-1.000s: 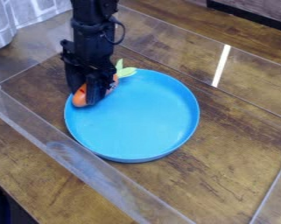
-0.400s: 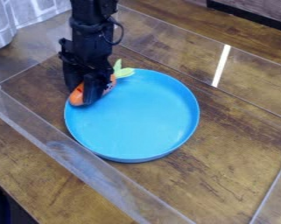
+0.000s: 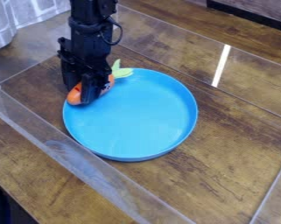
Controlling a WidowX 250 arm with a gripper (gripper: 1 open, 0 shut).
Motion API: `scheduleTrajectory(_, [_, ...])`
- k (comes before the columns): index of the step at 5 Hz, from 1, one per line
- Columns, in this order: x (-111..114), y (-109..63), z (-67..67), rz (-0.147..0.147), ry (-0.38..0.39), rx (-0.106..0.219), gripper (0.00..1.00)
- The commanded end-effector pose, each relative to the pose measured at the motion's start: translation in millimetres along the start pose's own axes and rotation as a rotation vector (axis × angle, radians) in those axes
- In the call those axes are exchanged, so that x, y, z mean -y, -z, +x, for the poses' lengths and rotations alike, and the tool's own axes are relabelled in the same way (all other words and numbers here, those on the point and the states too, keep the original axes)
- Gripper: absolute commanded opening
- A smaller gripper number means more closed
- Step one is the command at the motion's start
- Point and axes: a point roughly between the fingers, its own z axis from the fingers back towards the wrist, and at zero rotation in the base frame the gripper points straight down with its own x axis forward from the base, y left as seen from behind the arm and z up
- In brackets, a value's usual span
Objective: Remove the carrot from inside the blue tray and put it on the table
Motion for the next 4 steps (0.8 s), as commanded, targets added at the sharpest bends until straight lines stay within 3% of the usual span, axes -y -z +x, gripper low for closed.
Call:
scheduleTrajectory(1, [-13.9,-31.3,4.8,0.044,-0.02,0.091,0.0])
scheduleTrajectory(4, [-18.5,-38.7,2.3,0.068,0.0,0.093,0.0])
